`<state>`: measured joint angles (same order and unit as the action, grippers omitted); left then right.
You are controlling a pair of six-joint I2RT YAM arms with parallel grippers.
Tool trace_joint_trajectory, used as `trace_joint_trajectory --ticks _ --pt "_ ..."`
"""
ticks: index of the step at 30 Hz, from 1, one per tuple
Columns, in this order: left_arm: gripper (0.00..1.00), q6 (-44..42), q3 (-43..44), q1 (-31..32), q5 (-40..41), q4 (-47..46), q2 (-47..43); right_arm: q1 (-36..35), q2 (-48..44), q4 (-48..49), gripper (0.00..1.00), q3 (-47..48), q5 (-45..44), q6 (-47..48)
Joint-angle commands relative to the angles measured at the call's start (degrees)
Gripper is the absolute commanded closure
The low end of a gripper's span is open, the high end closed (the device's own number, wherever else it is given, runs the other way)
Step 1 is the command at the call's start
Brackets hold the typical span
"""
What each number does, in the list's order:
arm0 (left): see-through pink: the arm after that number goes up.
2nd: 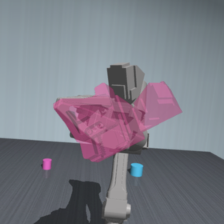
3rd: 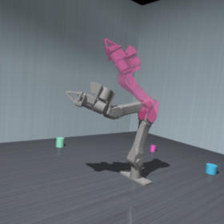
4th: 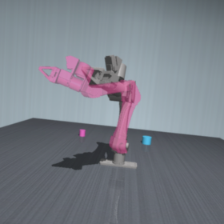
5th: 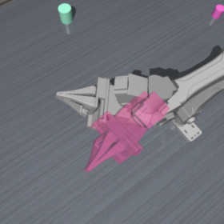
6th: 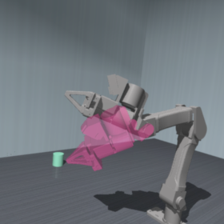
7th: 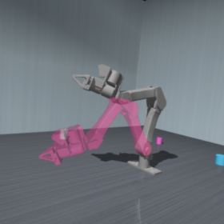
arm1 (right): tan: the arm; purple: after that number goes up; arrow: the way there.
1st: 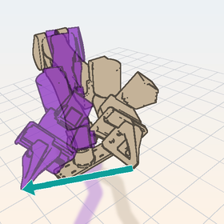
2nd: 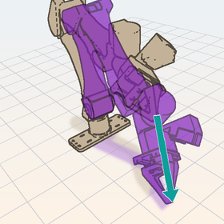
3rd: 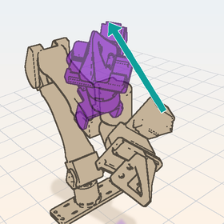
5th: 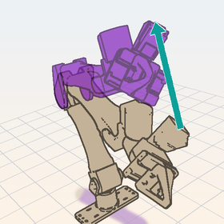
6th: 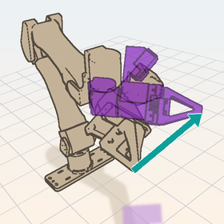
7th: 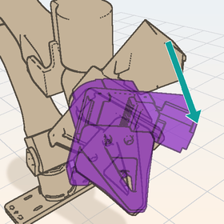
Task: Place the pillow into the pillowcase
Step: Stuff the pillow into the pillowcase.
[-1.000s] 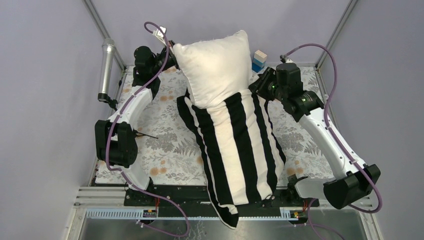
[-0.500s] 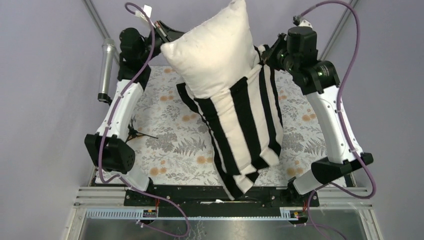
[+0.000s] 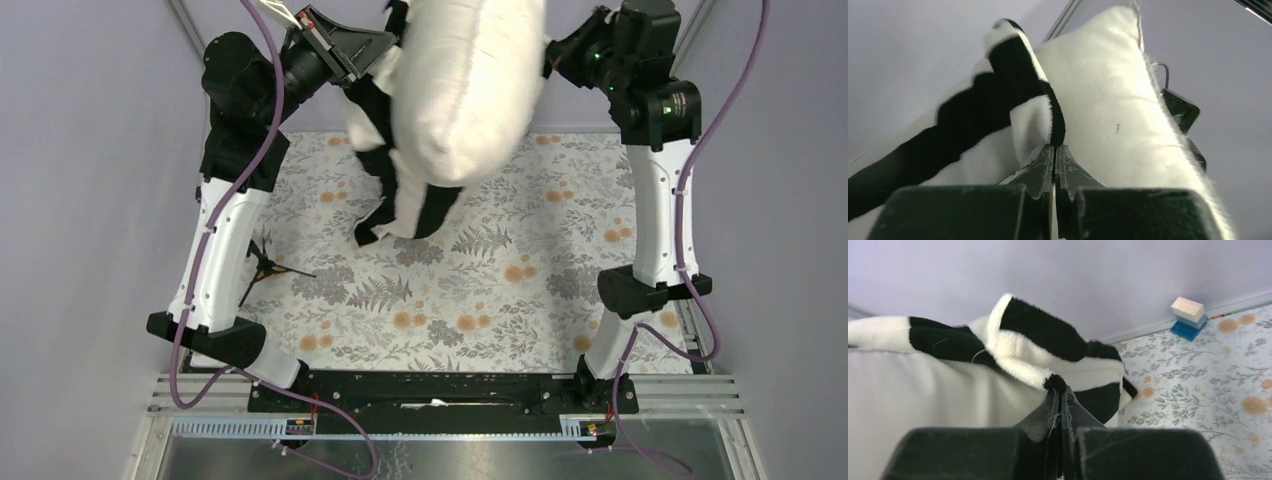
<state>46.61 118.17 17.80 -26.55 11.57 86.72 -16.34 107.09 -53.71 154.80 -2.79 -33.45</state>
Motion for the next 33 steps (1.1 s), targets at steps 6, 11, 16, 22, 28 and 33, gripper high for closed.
trace_joint_trajectory --ticks 6,11,16,22,28,33 --pt "1.0 -0.1 21.2 0.5 9.8 3.8 4.7 -3.7 -16.0 20.5 1.0 -36.8 1.8 -1.8" --pt "1.0 -2.9 11.8 7.5 7.0 4.5 4.6 5.1 -3.6 2.7 1.0 -1.4 1.5 -0.8" --pt "1.0 -1.8 18.3 13.2 6.9 9.4 5.3 10.1 -5.8 12.3 1.0 -6.3 9.3 -7.2" --pt "1.0 6.2 17.2 7.4 12.8 11.7 3.4 3.2 2.3 5.2 1.0 -2.6 3.7 -3.1" --pt "1.0 7.4 7.0 0.8 15.2 15.3 8.1 -1.8 14.0 3.3 1.0 -1.0 -0.6 -1.1" --pt "1.0 5.7 0.1 -2.4 18.3 14.9 6.2 -2.0 12.4 3.6 0.76 -1.1 2.6 0.5"
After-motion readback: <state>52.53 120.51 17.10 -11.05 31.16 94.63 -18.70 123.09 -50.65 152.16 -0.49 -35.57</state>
